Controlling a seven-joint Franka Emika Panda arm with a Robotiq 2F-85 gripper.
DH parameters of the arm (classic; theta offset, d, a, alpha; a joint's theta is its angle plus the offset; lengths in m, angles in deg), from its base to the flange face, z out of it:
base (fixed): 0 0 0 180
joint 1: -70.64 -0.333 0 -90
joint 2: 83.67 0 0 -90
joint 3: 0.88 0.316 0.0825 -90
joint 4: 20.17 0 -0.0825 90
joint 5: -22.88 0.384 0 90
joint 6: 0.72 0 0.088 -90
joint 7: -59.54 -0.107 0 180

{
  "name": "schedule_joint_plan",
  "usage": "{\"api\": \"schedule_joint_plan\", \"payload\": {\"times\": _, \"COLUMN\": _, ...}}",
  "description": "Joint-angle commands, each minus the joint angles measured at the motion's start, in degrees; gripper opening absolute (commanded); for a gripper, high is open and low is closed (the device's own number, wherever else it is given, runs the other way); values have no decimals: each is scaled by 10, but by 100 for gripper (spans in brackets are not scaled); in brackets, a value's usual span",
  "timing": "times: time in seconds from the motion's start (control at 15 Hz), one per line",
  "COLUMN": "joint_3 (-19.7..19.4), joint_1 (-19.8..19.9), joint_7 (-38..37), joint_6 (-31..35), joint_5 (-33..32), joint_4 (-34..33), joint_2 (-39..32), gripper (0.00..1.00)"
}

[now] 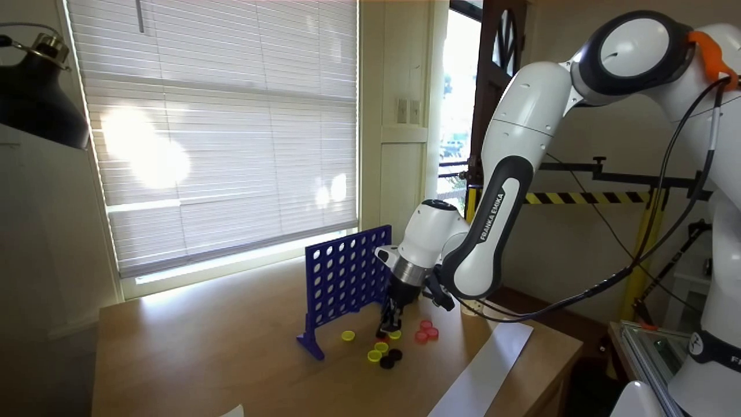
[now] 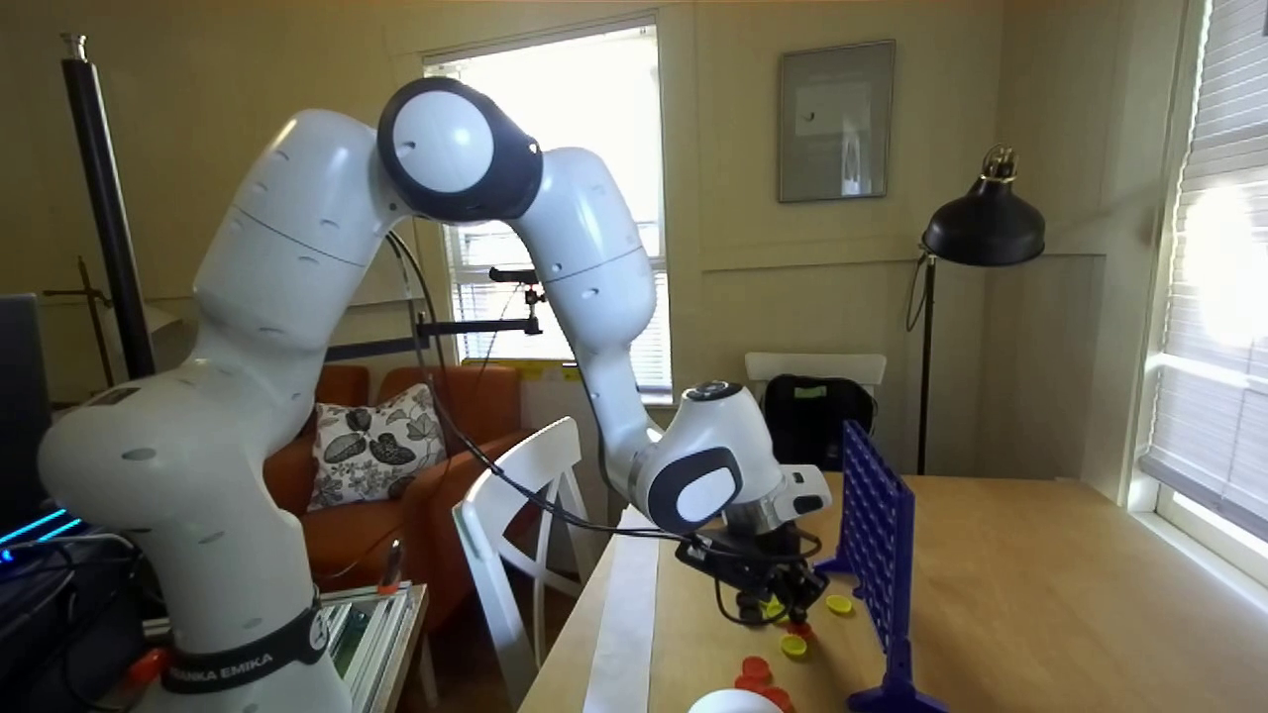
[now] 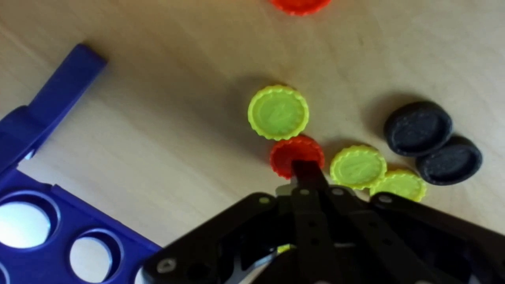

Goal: Group up the circles in color sequence

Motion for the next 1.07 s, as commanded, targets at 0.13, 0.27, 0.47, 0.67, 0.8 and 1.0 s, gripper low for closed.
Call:
{"api": "schedule_joint_plan", "payload": {"times": 0.13, "joint_3": 28, "joint_1": 31, "joint_7": 21, "joint_6": -23, "joint_5": -4, "joint_4": -13, "joint_2": -14, "gripper": 0}}
{"api": "schedule_joint_plan", "payload": {"times": 0.27, "joint_3": 50, "joint_1": 54, "joint_7": 32, "joint_6": -45, "joint_5": -3, "joint_4": -15, "joint_2": -15, "gripper": 0}}
{"api": "schedule_joint_plan", "payload": {"times": 0.47, "joint_3": 72, "joint_1": 76, "joint_7": 53, "joint_6": -81, "joint_5": 0, "joint_4": -17, "joint_2": -12, "gripper": 0}}
{"api": "schedule_joint_plan", "payload": {"times": 0.67, "joint_3": 80, "joint_1": 81, "joint_7": 74, "joint_6": -125, "joint_5": 3, "joint_4": -16, "joint_2": 0, "gripper": 0}}
{"api": "schedule_joint_plan", "payload": {"times": 0.8, "joint_3": 79, "joint_1": 78, "joint_7": 86, "joint_6": -154, "joint_5": 5, "joint_4": -11, "joint_2": 10, "gripper": 0}}
{"api": "schedule_joint_plan", "payload": {"times": 1.0, "joint_3": 80, "joint_1": 73, "joint_7": 105, "joint_6": -191, "joint_5": 10, "joint_4": -7, "joint_2": 19, "gripper": 0}}
